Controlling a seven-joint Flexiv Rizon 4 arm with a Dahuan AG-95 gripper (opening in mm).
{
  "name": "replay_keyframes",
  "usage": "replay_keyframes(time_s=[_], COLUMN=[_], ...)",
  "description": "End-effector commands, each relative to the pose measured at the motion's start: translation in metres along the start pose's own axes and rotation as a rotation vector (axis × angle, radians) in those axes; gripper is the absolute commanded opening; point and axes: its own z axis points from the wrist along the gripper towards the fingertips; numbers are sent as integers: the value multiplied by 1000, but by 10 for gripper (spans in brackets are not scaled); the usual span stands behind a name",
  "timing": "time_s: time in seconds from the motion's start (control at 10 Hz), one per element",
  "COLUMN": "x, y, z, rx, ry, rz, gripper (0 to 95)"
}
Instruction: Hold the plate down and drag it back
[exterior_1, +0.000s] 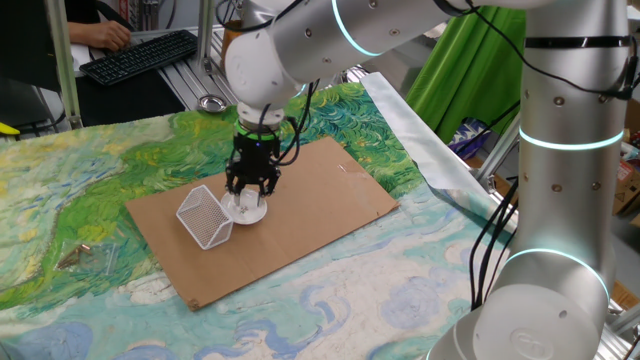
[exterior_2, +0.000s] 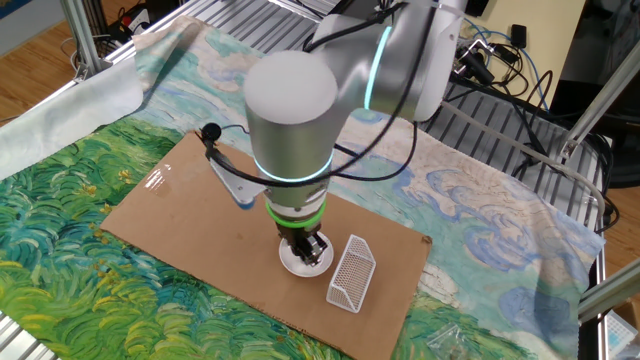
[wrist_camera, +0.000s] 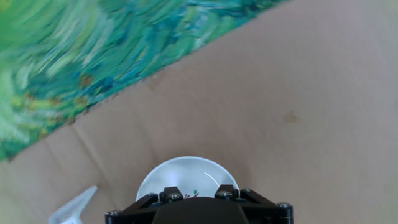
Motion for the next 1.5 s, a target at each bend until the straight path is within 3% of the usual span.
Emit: replay_keyframes(time_s=[0.1,0.7,0.8,0.9,1.2,1.5], x=[1,2,2,3,4,4], y=[0,0,0,0,-1,-1], z=[-1,-3,-3,-3,-2,-2], rx=[-27,-68,-77,-94,-133,-147], ry=[14,9,1,-13,-48,-50], rz=[222,543,599,647,716,779], gripper=[380,380,570,570,570,570])
